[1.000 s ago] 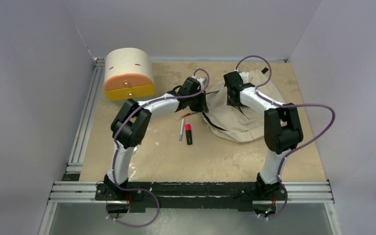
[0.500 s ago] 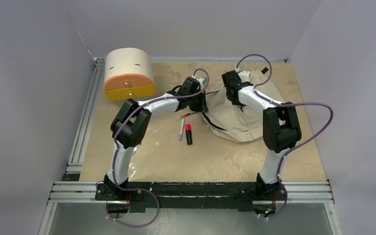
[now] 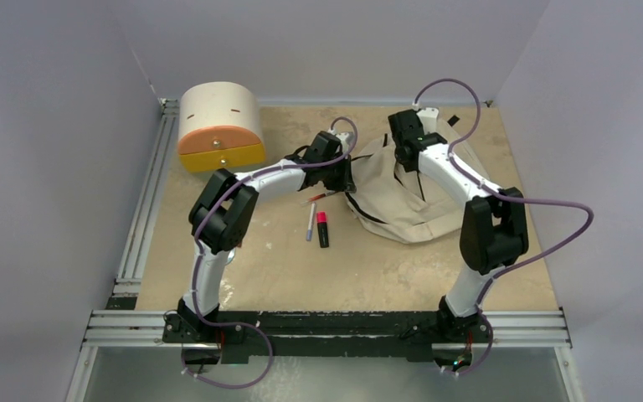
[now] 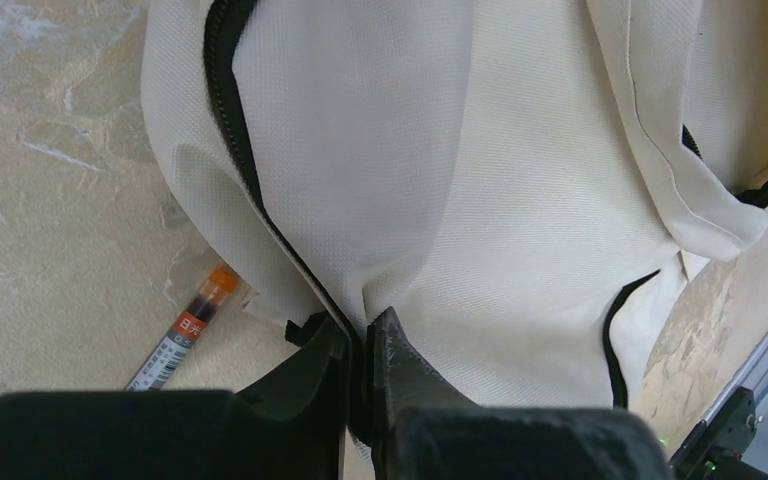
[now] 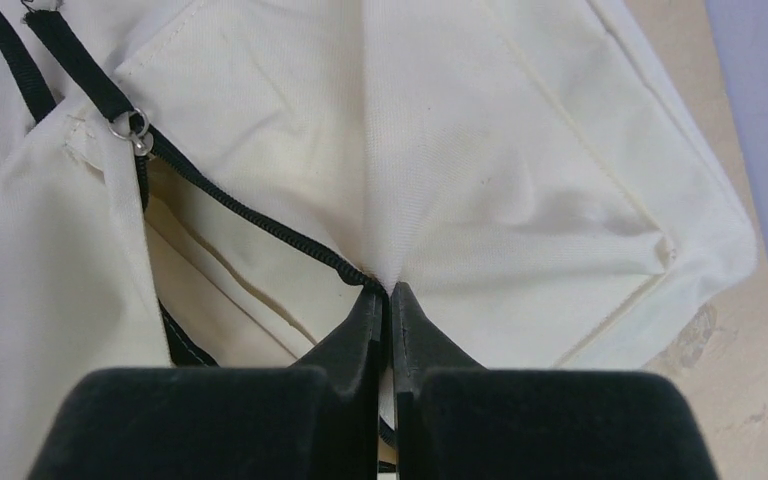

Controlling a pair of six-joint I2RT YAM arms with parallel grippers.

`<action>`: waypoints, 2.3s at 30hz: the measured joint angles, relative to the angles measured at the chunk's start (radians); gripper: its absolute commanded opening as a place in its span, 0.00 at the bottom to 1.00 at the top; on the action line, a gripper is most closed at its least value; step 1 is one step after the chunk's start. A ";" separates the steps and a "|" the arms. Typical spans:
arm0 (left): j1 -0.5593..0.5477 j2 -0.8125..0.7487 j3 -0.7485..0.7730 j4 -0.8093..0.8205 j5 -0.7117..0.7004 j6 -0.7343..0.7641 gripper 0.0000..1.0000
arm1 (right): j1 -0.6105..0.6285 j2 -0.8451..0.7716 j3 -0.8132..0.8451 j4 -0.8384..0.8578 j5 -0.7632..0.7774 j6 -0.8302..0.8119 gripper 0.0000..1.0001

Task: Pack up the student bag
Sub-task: Unzip the student bag at the center of the board, then pick up the stationery from the center of the board.

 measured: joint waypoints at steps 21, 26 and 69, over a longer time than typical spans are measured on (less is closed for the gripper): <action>0.069 -0.148 -0.080 -0.078 -0.067 0.105 0.44 | -0.005 -0.095 0.000 -0.045 -0.020 0.007 0.00; 0.096 -0.240 -0.135 -0.097 -0.143 0.224 0.45 | -0.005 -0.095 0.000 -0.040 -0.043 0.007 0.00; 0.028 -0.029 -0.031 -0.227 -0.240 0.631 0.00 | -0.011 -0.116 -0.053 0.022 -0.140 0.004 0.00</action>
